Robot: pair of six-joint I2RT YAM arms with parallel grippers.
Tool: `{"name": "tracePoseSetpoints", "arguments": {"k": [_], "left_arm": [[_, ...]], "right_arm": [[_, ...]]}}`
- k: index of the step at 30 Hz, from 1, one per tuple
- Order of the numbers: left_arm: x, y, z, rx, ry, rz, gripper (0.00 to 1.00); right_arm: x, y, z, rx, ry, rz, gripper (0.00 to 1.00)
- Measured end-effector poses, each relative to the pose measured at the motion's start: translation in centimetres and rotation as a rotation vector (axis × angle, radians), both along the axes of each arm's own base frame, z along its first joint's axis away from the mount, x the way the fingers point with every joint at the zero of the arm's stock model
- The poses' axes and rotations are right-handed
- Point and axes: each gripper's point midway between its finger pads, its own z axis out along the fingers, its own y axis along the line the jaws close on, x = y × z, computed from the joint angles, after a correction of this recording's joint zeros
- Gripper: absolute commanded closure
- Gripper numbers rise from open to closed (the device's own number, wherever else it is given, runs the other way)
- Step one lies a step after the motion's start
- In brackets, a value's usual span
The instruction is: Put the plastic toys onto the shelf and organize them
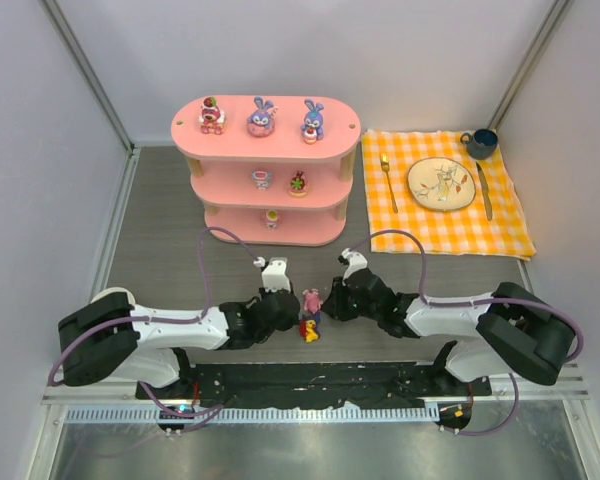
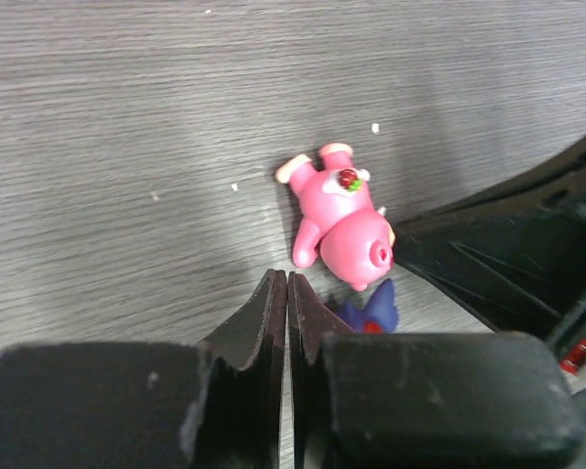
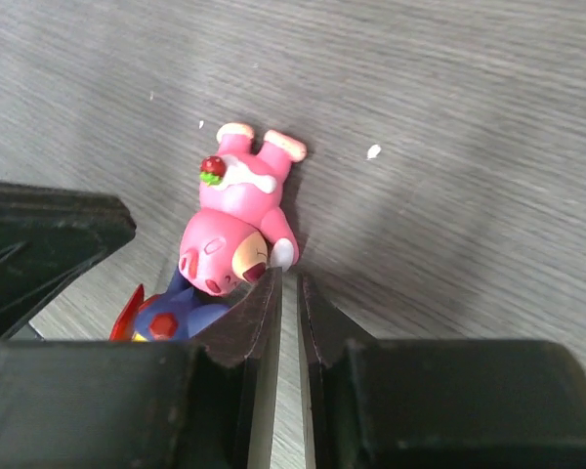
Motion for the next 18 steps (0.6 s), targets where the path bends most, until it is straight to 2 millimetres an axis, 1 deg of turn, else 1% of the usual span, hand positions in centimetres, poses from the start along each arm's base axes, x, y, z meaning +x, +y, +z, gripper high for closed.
{"name": "tracePoseSetpoints", "arguments": {"k": [1, 2, 5, 7, 8, 9, 10, 11, 13, 15, 16, 18], "left_arm": [[0.0, 0.2, -0.1, 0.008, 0.003, 0.008, 0.89], [0.0, 0.5, -0.3, 0.019, 0.005, 0.016, 0.84], [0.0, 1.1, -0.4, 0.036, 0.006, 0.030, 0.72], [0.1, 1.2, -0.1, 0.031, 0.001, 0.037, 0.66], [0.1, 1.3, 0.0, 0.028, -0.001, 0.039, 0.61], [0.1, 1.3, 0.2, 0.025, -0.003, 0.043, 0.60], [0.1, 1.3, 0.3, 0.020, -0.004, 0.046, 0.58], [0.2, 1.3, 0.5, 0.015, -0.007, 0.046, 0.53], [0.2, 1.2, 0.7, 0.007, -0.011, 0.044, 0.48], [0.3, 0.9, 1.1, -0.005, -0.023, 0.035, 0.47], [0.4, 0.6, 1.4, -0.017, -0.029, 0.030, 0.45], [0.4, 0.1, 1.8, -0.032, -0.043, 0.010, 0.43]], "right_arm": [[-0.2, 0.2, 0.0, 0.002, 0.000, 0.008, 0.82], [-0.5, 0.4, 0.0, 0.005, 0.002, 0.022, 0.82], [-1.1, 1.4, 0.0, 0.015, 0.010, 0.061, 0.84], [-1.4, 1.9, 0.0, 0.015, 0.014, 0.077, 0.84], [-1.4, 2.0, 0.0, 0.015, 0.014, 0.079, 0.84], [-1.4, 2.0, 0.0, 0.014, 0.011, 0.075, 0.84], [-1.3, 1.8, 0.1, 0.010, 0.007, 0.067, 0.83], [-1.2, 1.6, 0.1, 0.005, 0.003, 0.059, 0.83], [-1.1, 0.9, 0.6, 0.003, -0.014, 0.033, 0.81], [-0.9, 0.1, 1.6, 0.013, -0.043, -0.001, 0.78], [-0.7, -0.3, 2.3, 0.018, -0.063, -0.021, 0.75], [-0.2, -1.1, 3.8, 0.041, -0.109, -0.061, 0.72]]}}
